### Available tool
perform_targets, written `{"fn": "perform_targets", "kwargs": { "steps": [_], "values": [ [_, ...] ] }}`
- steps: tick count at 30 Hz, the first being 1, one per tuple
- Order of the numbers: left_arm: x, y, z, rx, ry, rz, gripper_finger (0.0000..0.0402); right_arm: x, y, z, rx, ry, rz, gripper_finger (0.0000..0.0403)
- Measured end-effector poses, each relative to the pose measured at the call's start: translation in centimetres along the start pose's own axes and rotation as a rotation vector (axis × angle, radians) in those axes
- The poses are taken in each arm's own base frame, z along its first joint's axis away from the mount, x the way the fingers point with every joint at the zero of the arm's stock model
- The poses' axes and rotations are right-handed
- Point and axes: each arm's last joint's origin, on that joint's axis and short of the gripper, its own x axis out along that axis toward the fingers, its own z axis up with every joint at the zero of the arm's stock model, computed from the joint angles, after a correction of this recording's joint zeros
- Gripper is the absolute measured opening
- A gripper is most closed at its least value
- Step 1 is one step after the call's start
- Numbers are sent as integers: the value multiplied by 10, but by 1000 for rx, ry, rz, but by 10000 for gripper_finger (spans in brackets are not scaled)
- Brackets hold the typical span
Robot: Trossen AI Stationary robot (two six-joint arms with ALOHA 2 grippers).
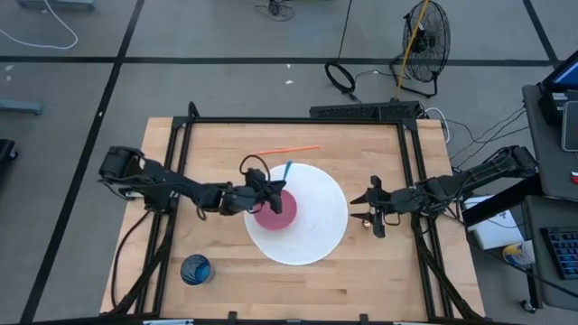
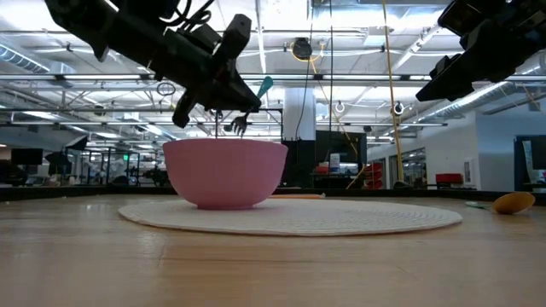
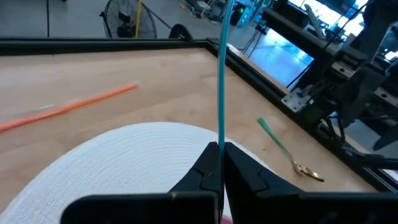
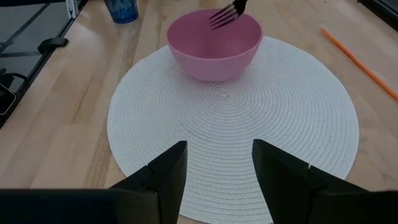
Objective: Pick & Place Utensil
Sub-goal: Put the blue fork into the pink bowl
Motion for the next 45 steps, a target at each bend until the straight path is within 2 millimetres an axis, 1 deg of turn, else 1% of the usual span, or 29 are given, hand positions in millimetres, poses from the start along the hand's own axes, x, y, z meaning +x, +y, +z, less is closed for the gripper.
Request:
{"fn": "perform_targets", "kwargs": {
  "steps": [6,9,13,16,19,25,31,35,37,42,45],
  "values": [
    [0,1,-3,16,19,-14,5,0,0,-1,-2,-2,1,176],
    [-1,6,-8,48,43,-22,6,4,-1,-8,-3,-9,3,176],
    [-3,21,-16,57,67,5,6,10,-3,-21,4,-36,11,176],
    [-4,23,-16,38,46,-13,5,13,-4,-27,10,-57,17,176],
    [-4,23,-16,50,40,-18,10,13,-3,-26,-1,-82,24,176],
    [-2,29,-19,34,71,29,4,12,-2,-23,-7,-121,34,176],
    [-3,30,-21,-18,64,60,21,12,-2,-21,-13,-134,37,176],
    [-6,28,-23,-67,46,77,7,12,-2,-21,-12,-136,37,176],
    [-7,28,-24,-86,39,90,7,12,-2,-21,-10,-141,39,176],
    [-8,31,-27,-123,60,114,30,12,-2,-19,-6,-156,43,176],
    [-8,32,-27,-132,66,120,34,12,-2,-18,-4,-163,44,176]
  ]
}}
